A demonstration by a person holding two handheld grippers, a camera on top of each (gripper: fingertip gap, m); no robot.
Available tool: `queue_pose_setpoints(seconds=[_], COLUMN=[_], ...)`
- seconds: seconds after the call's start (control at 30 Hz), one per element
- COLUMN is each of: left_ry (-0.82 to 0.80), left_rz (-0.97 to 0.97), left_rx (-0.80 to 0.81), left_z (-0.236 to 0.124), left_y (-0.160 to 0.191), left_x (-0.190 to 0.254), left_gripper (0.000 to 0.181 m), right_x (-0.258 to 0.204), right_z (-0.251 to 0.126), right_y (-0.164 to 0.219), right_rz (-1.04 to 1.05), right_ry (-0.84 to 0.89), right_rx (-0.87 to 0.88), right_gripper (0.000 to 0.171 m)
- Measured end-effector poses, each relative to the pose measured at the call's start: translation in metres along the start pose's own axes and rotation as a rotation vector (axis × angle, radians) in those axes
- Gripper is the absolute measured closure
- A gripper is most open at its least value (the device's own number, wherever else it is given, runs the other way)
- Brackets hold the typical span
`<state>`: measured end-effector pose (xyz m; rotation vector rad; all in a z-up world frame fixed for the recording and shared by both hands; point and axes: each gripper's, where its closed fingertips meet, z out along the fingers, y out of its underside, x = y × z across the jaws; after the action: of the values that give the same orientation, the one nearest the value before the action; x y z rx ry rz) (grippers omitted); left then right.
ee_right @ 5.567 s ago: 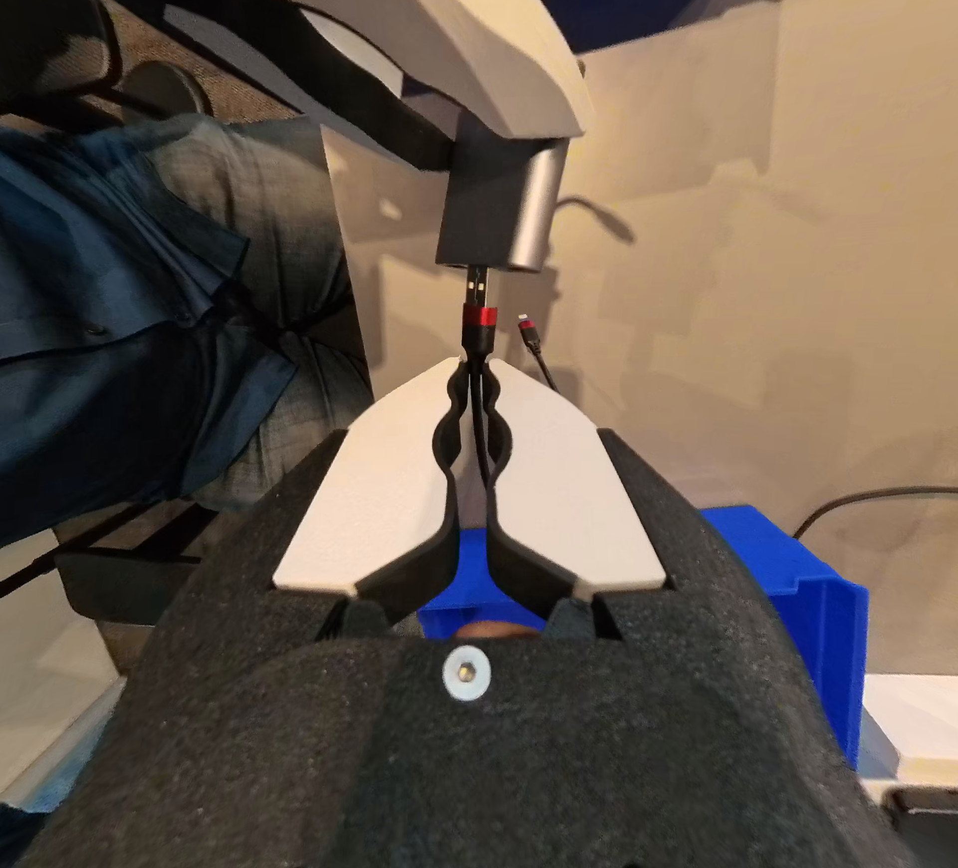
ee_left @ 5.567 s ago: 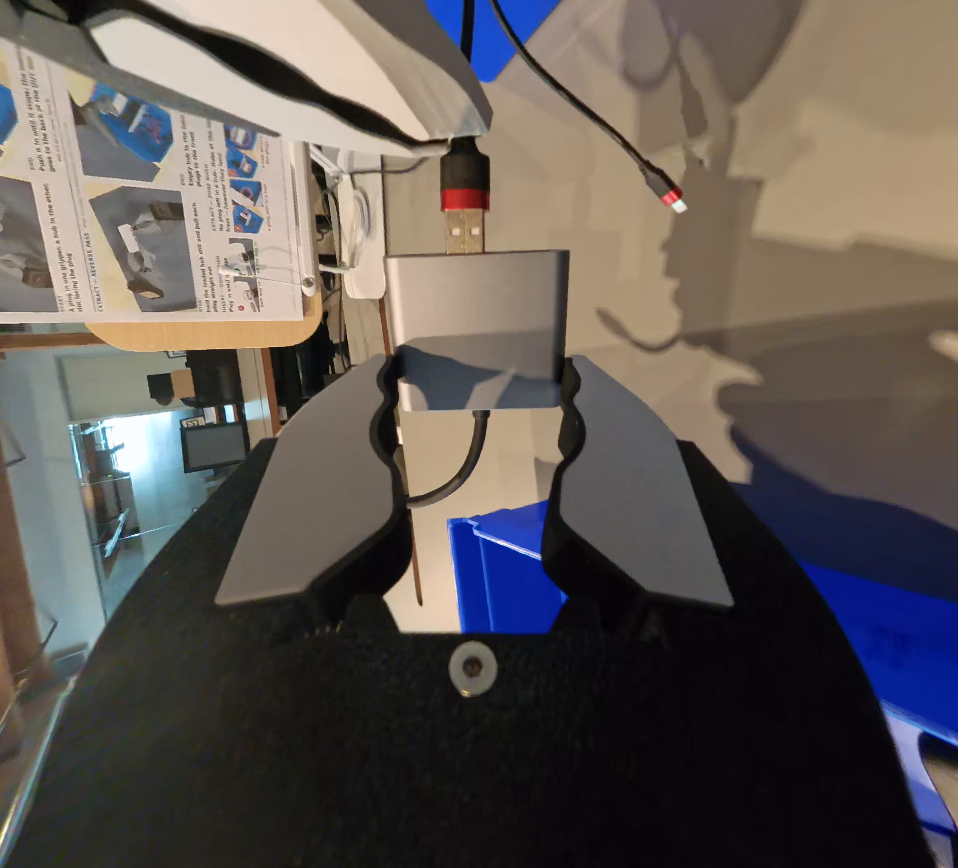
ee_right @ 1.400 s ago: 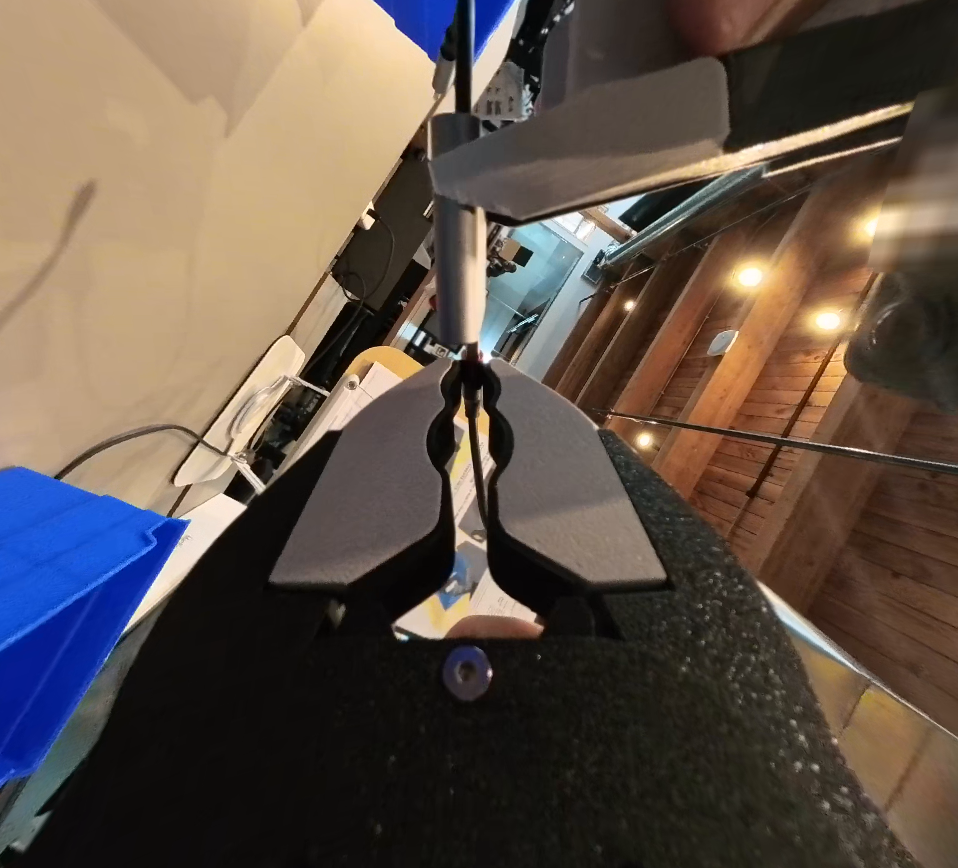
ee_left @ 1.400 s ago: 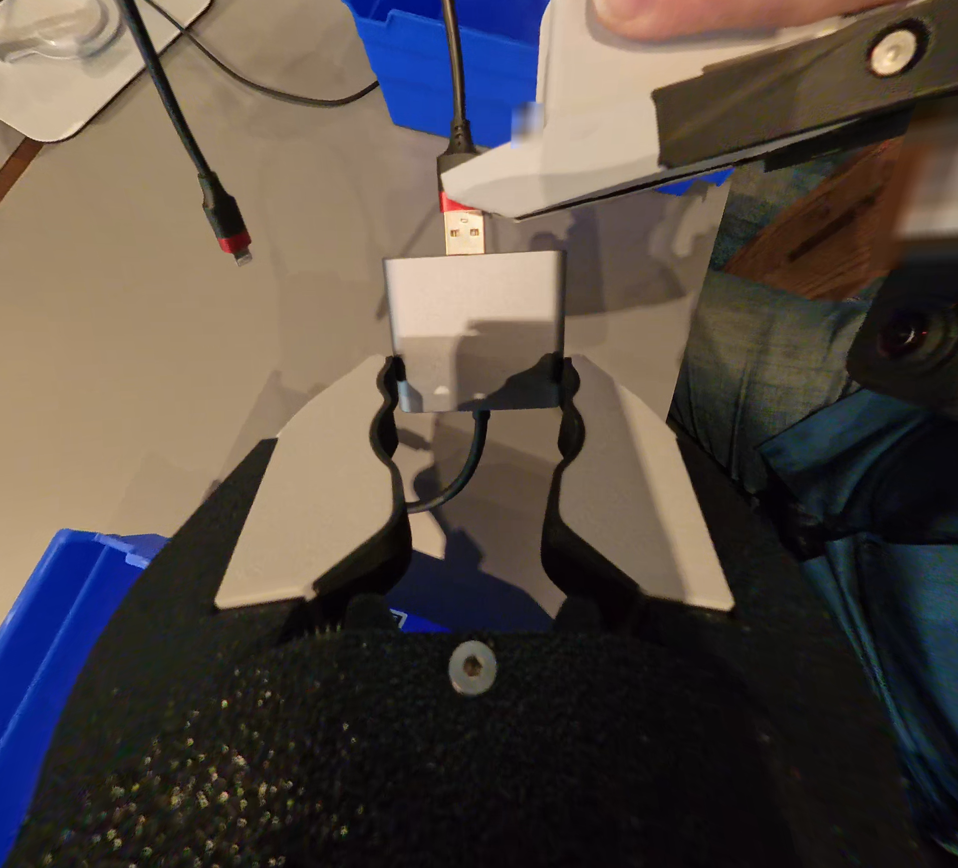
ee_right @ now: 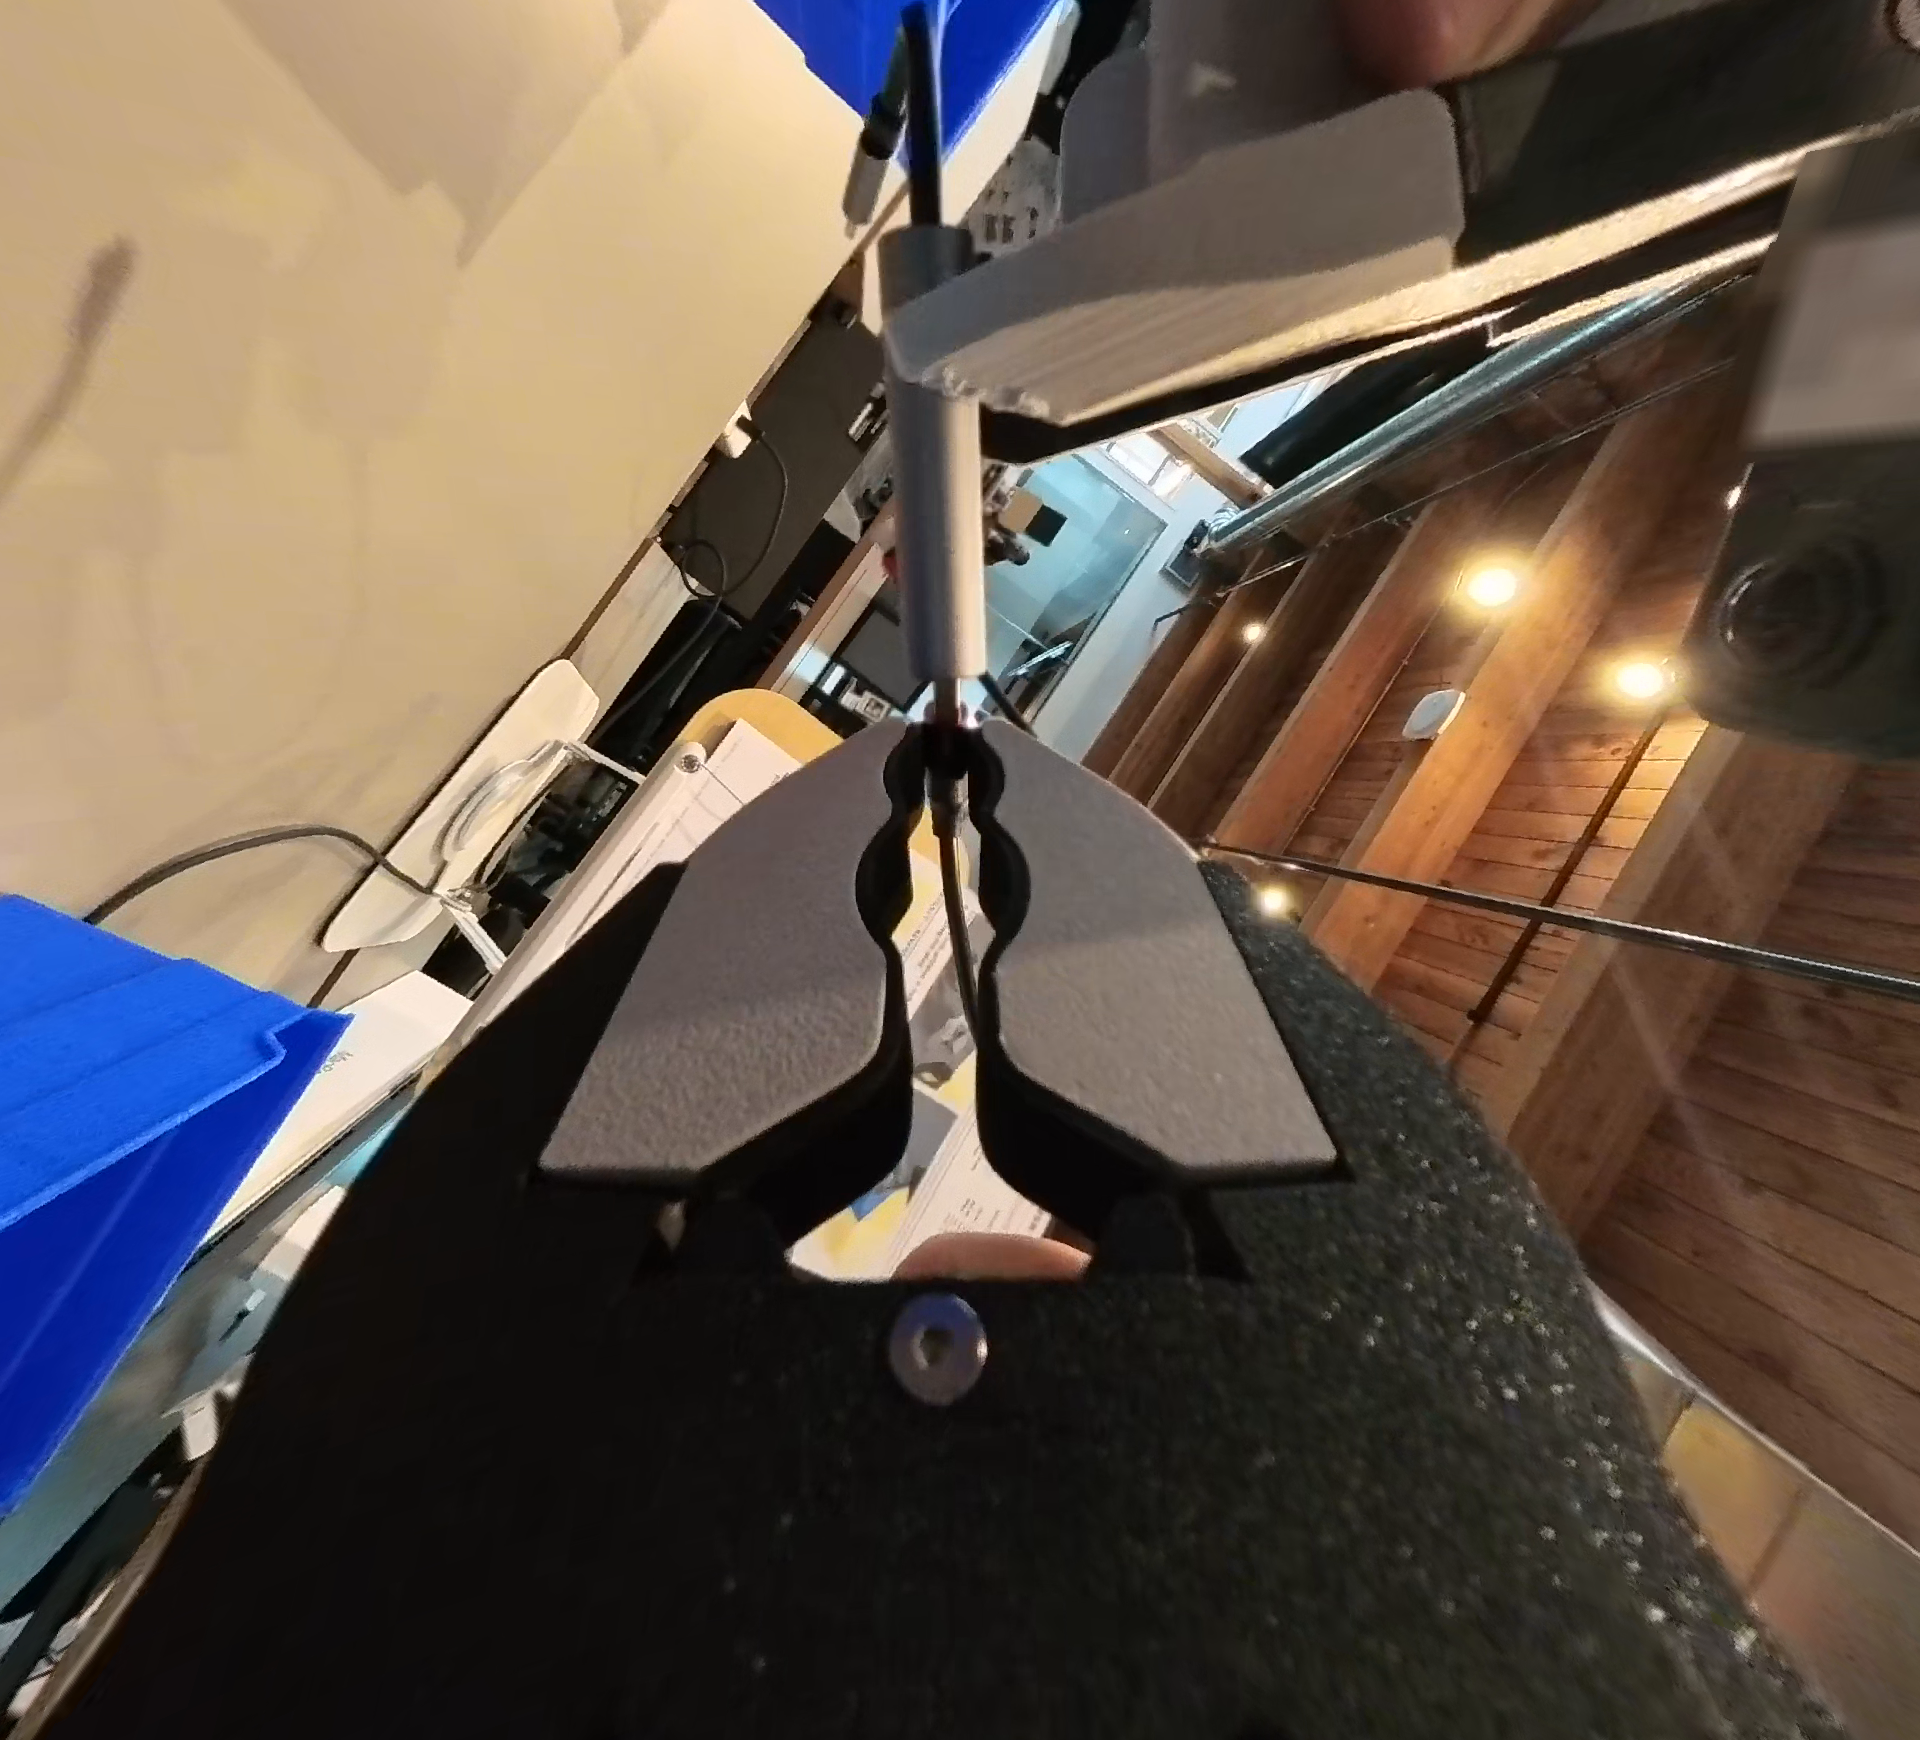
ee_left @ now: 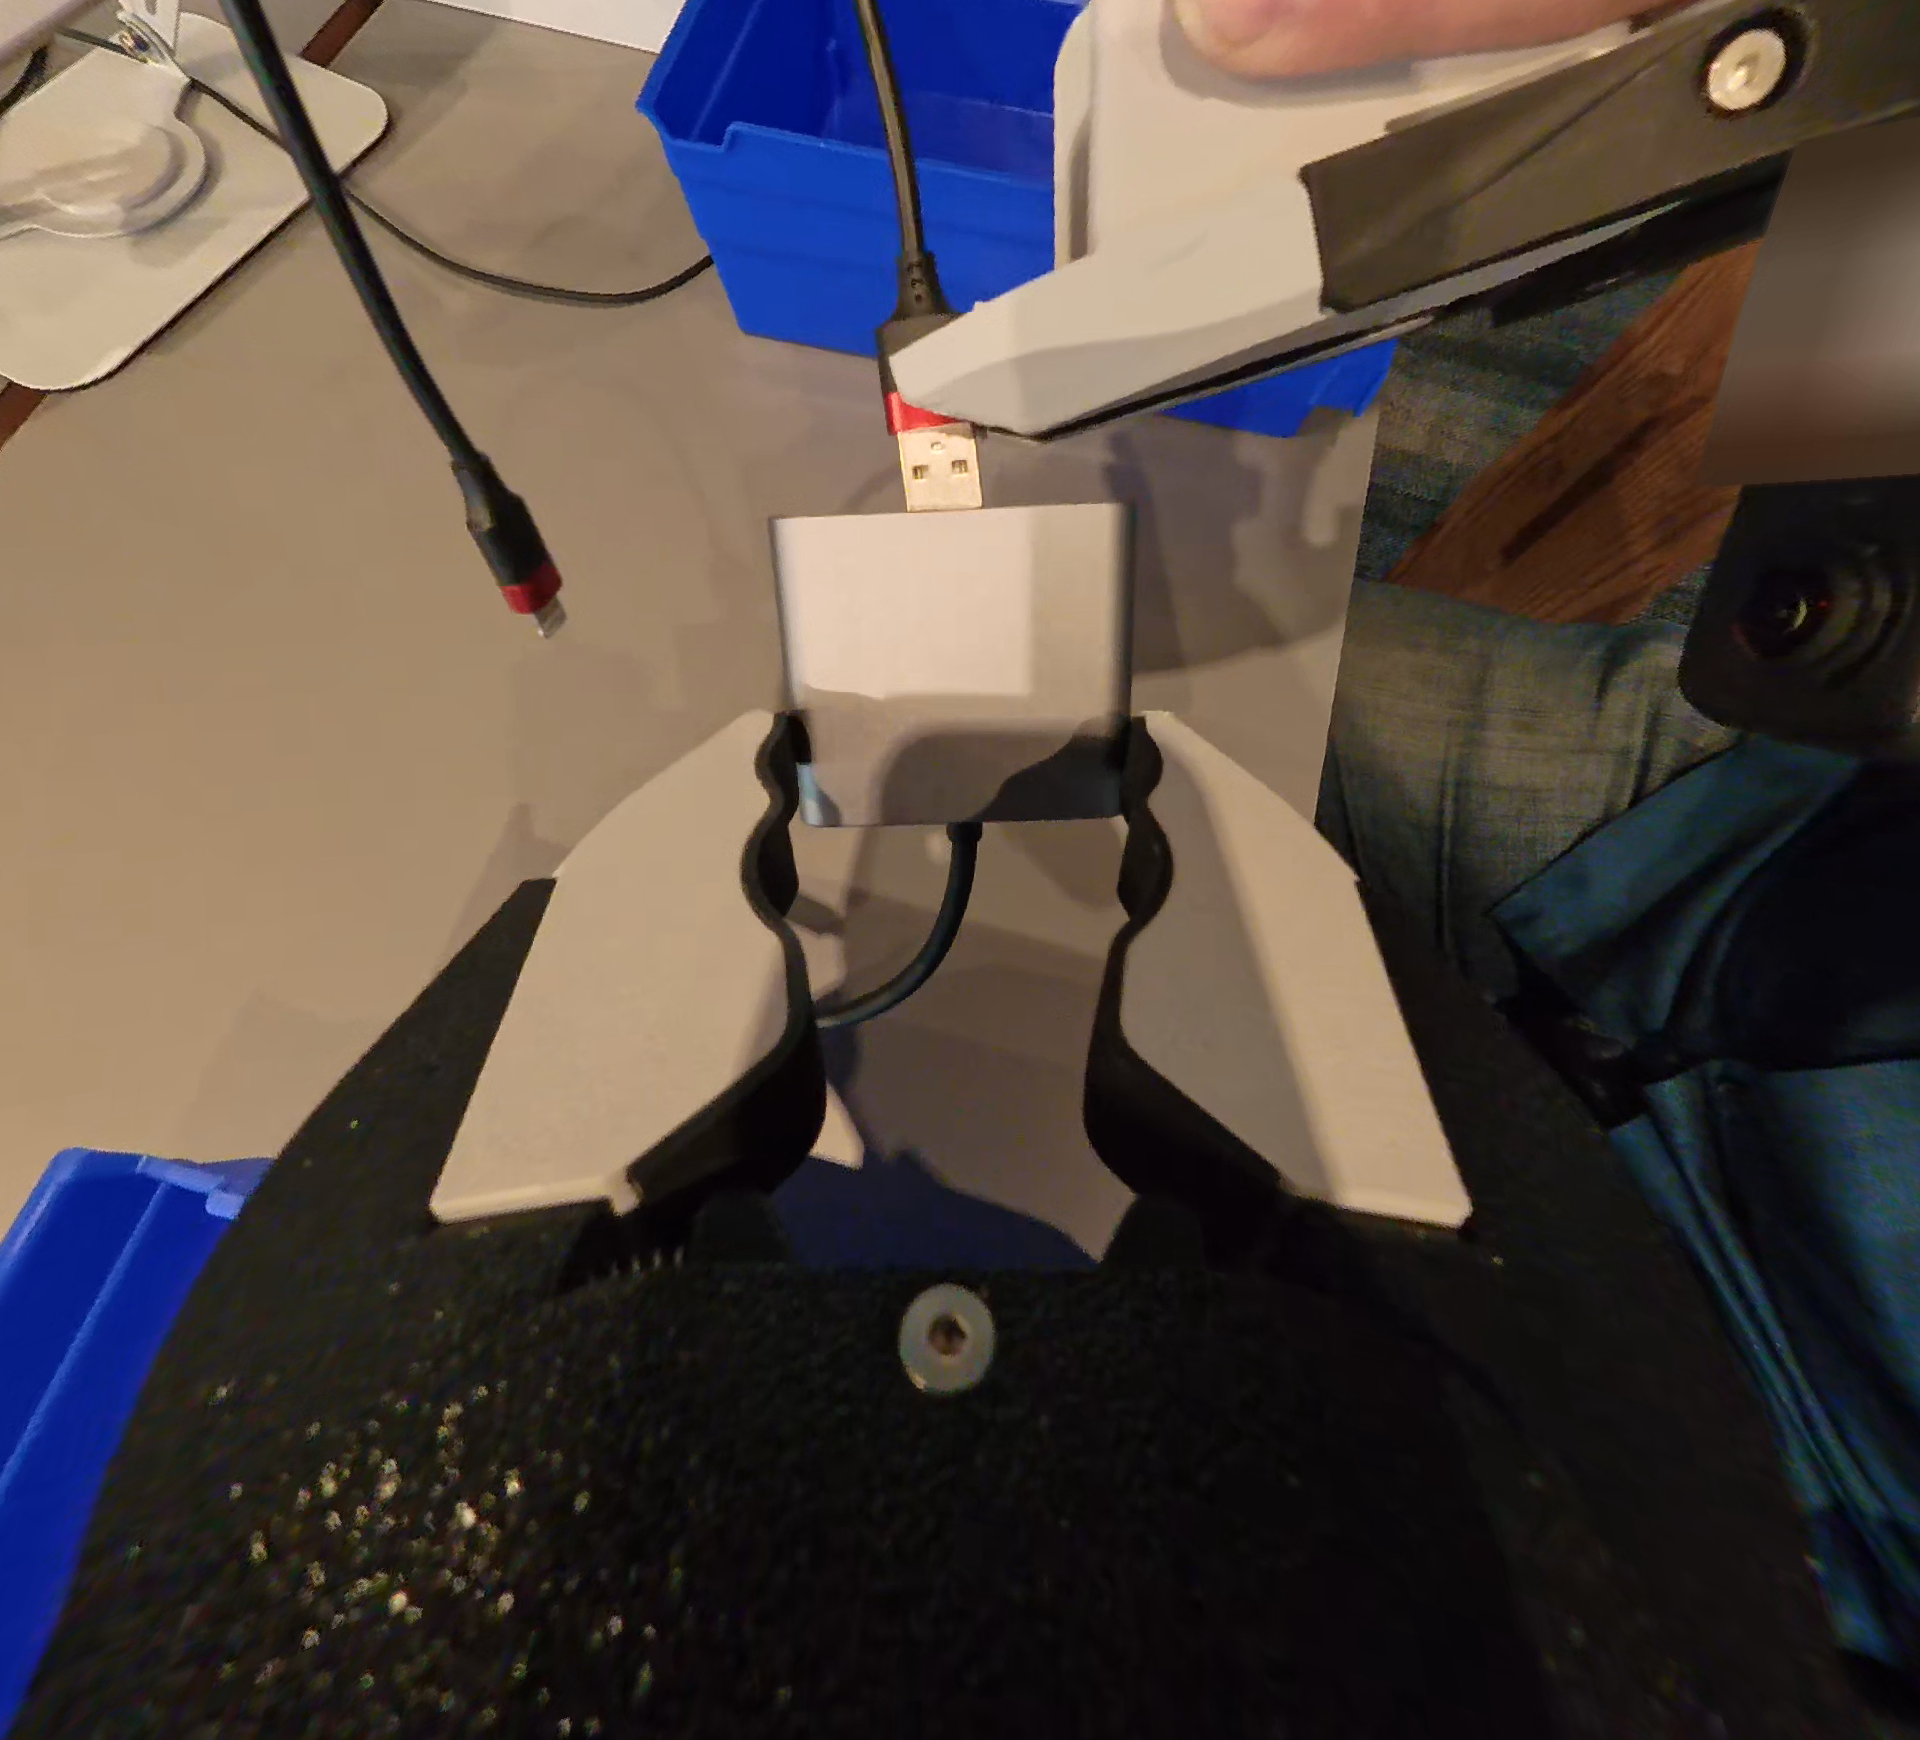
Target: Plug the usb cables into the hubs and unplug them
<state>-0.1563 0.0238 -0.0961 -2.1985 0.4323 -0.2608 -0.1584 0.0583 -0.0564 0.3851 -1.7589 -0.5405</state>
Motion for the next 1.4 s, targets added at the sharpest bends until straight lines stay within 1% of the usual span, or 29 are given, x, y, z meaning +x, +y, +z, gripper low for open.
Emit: queue_pose_setpoints(seconds=[0.37,0.8,1.27,1.4], left_ry=[-0.052,-0.055,-0.112,-0.095], left_rz=[-0.008,-0.052,0.000,-0.008], left_rx=[-0.004,-0.033,-0.085,-0.098], left_z=[0.002,0.009,0.013,0.017], left_y=[0.000,0.002,0.006,0.009], left_x=[-0.003,-0.001,-0.002,-0.003], left_gripper=[0.121,0.121,0.121,0.121], right_x=[0.000,-0.008,-0.011,-0.014], right_z=[0.004,0.004,0.005,0.006], right_y=[0.002,0.002,0.000,-0.002], right_rz=[0.000,-0.033,-0.055,-0.074], right_ry=[-0.022,-0.048,-0.062,-0.075], right_rx=[-0.036,-0.066,-0.064,-0.059], right_gripper=[0.164,0.165,0.165,0.165])
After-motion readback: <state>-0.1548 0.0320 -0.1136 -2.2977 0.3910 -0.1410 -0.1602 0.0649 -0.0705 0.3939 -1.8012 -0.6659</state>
